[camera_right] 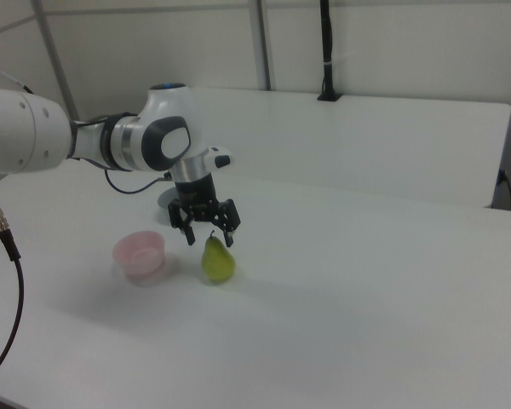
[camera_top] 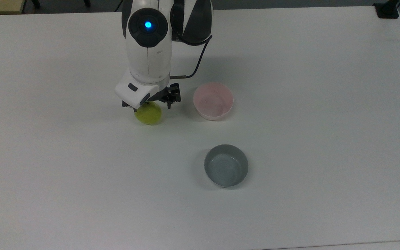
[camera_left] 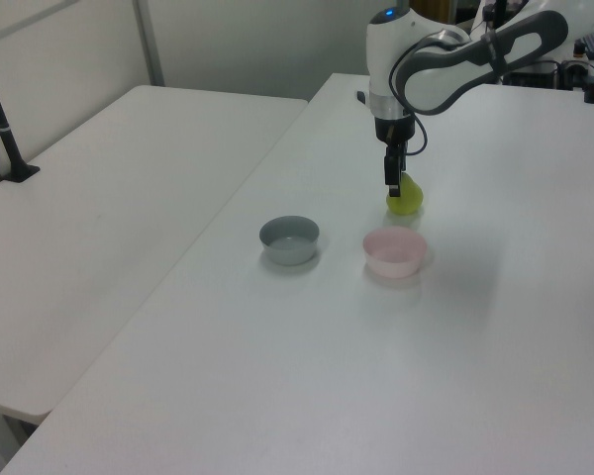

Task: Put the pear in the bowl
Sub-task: 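Lower the open gripper down around the green pear, then close the gripper on the green pear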

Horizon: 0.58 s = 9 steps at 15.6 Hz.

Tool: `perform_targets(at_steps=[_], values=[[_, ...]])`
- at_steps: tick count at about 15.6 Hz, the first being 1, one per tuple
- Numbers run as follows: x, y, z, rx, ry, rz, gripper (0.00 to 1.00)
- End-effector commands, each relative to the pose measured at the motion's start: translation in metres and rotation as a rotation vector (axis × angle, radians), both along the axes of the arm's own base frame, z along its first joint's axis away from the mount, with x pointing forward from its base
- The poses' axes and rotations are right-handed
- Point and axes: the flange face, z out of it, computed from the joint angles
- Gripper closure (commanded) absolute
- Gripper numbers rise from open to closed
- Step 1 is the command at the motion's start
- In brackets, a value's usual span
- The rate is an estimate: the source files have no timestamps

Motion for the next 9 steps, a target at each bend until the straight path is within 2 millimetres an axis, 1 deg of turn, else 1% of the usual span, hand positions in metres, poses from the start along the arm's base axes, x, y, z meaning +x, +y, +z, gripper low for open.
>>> perform_targets(at_steps=[1, 2, 7, 8, 9], values=[[-0.007, -0.01, -0.021, -0.044, 0.001, 0.039, 0.0], [-0.009, -0.009, -0.029, -0.053, 0.017, 0.047, 0.0], [-0.01, -0.009, -0.042, -0.066, 0.036, 0.057, 0.0], [-0.009, -0.008, -0.045, -0.067, 0.035, 0.06, 0.01], [-0.009, -0.008, -0.046, -0.067, 0.029, 0.061, 0.06]])
